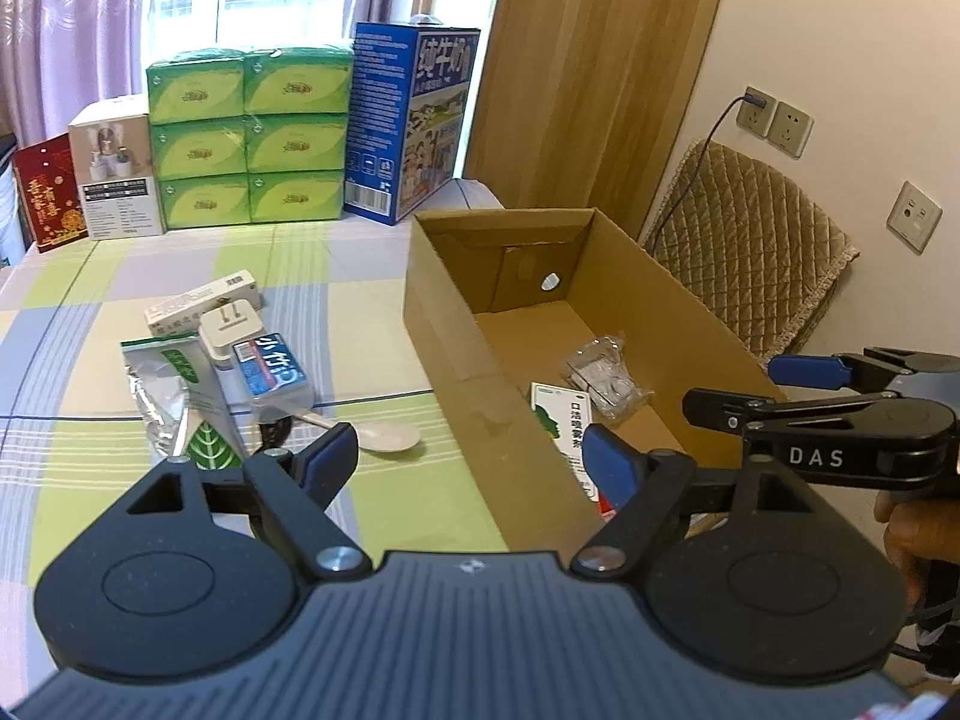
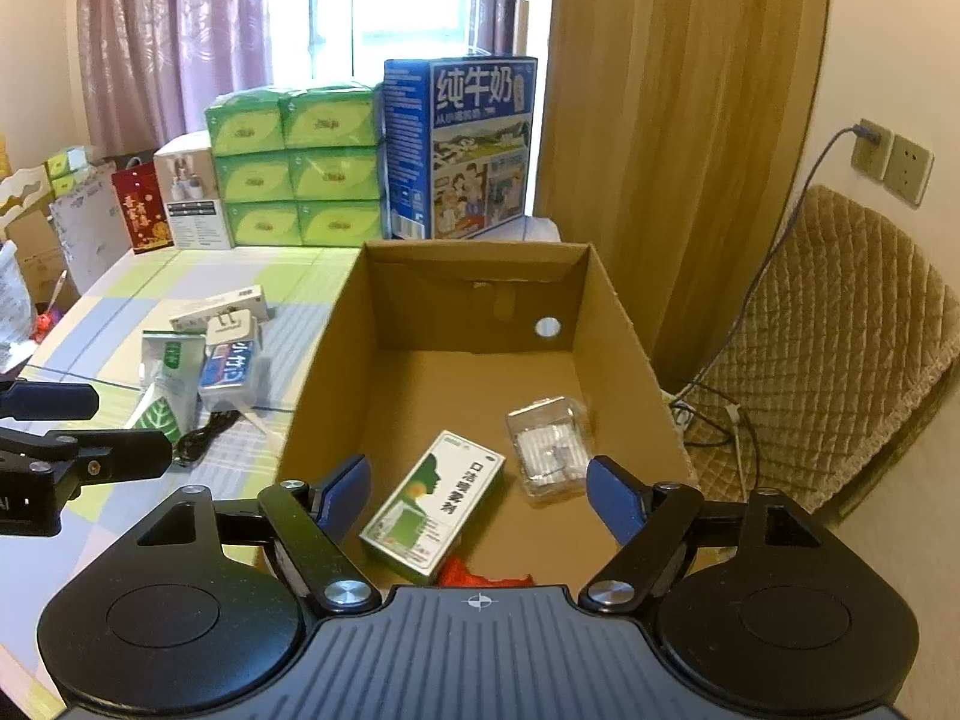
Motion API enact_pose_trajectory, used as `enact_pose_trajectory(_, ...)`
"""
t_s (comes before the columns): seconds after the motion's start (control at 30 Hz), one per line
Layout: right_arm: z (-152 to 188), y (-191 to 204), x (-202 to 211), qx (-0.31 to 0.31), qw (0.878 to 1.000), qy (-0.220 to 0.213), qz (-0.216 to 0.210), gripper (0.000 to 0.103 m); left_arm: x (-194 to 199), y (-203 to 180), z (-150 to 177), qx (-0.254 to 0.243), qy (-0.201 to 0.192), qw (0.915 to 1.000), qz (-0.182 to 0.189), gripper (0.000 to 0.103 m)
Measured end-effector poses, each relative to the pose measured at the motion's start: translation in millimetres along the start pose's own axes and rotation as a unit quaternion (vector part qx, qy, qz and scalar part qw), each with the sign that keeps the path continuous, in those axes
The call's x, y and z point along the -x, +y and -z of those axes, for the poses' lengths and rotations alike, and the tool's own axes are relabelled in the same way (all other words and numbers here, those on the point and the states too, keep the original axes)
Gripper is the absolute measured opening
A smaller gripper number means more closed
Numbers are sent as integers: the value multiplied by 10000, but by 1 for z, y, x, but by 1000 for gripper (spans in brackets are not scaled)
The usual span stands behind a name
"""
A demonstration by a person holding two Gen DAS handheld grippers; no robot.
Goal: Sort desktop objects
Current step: 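Withdraw both tools from the cardboard box back toward the table, then move the right tool toward the black cable beside the foil bag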
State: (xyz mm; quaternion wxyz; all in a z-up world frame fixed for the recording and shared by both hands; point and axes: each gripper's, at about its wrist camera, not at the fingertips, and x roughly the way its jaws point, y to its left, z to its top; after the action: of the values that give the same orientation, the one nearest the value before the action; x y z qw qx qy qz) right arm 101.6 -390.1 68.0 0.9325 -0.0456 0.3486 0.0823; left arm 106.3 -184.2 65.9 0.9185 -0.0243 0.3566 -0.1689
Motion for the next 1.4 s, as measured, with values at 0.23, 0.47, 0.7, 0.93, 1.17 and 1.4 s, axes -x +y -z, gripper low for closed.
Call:
enact_pose_trajectory(0.23,0,17,8,87,9999,-50,-78,80,16,14,2,55,-48,9999,-124,81)
enact_pose_trajectory(0.47,-1,35,19,128,9996,-150,-196,84,34,36,12,53,-69,9995,-314,84)
enact_pose_trajectory(0.7,-4,59,24,228,9987,-236,-398,86,51,73,25,191,-20,9979,-622,84)
enact_pose_trajectory(0.93,-5,91,26,385,9963,-348,-686,86,64,109,36,327,-2,9954,-906,85)
enact_pose_trajectory(1.17,-2,117,19,504,9940,-422,-878,86,64,140,45,406,80,9933,-1083,85)
enact_pose_trajectory(1.4,-2,141,3,520,9920,-474,-1047,86,52,167,46,435,128,9921,-1167,85)
